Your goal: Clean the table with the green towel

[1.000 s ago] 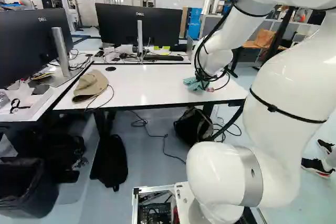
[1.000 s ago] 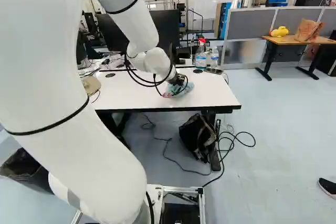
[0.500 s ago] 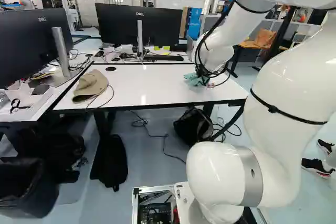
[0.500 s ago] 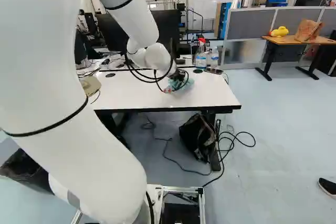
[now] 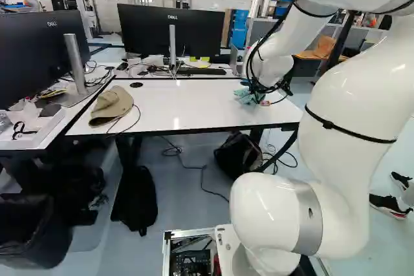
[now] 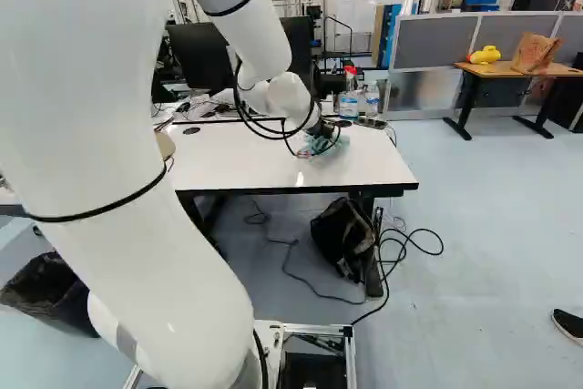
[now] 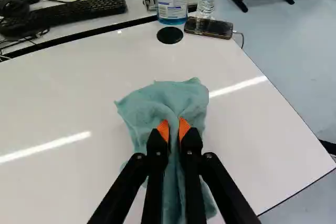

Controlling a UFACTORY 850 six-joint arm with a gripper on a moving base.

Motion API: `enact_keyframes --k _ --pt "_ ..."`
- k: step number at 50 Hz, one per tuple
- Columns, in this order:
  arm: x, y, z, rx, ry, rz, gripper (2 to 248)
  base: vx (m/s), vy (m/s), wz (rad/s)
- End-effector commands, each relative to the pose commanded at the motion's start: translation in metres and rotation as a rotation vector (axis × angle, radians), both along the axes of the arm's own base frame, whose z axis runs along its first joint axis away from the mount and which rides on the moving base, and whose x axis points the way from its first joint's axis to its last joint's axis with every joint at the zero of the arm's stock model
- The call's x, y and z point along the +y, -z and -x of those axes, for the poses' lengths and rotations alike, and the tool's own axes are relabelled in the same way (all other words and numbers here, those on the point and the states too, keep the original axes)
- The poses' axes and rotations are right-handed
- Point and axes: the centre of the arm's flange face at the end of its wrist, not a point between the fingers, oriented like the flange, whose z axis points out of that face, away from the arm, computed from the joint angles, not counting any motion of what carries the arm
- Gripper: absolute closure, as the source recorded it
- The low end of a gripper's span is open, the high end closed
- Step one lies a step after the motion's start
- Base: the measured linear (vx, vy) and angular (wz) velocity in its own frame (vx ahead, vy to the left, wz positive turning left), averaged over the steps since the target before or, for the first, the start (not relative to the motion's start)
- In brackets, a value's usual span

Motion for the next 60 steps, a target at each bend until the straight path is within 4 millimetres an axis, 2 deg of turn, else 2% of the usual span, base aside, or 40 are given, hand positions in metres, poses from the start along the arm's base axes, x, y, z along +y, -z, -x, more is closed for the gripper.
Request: enact_keyframes --k 10,21,29,60 --pt "-0.016 0.0 -0.004 -0.002 0.029 0.001 208 0.0 0.0 0.0" --pt "-0.03 0.002 -0.02 -0.004 0.042 0.001 208 0.0 0.0 0.0" --pt "-0.032 0.01 -0.035 0.005 0.035 -0.002 208 0.0 0.0 0.0" --pt "-0.035 0.047 -0.045 0.067 0.035 -0.024 208 0.0 0.0 0.0"
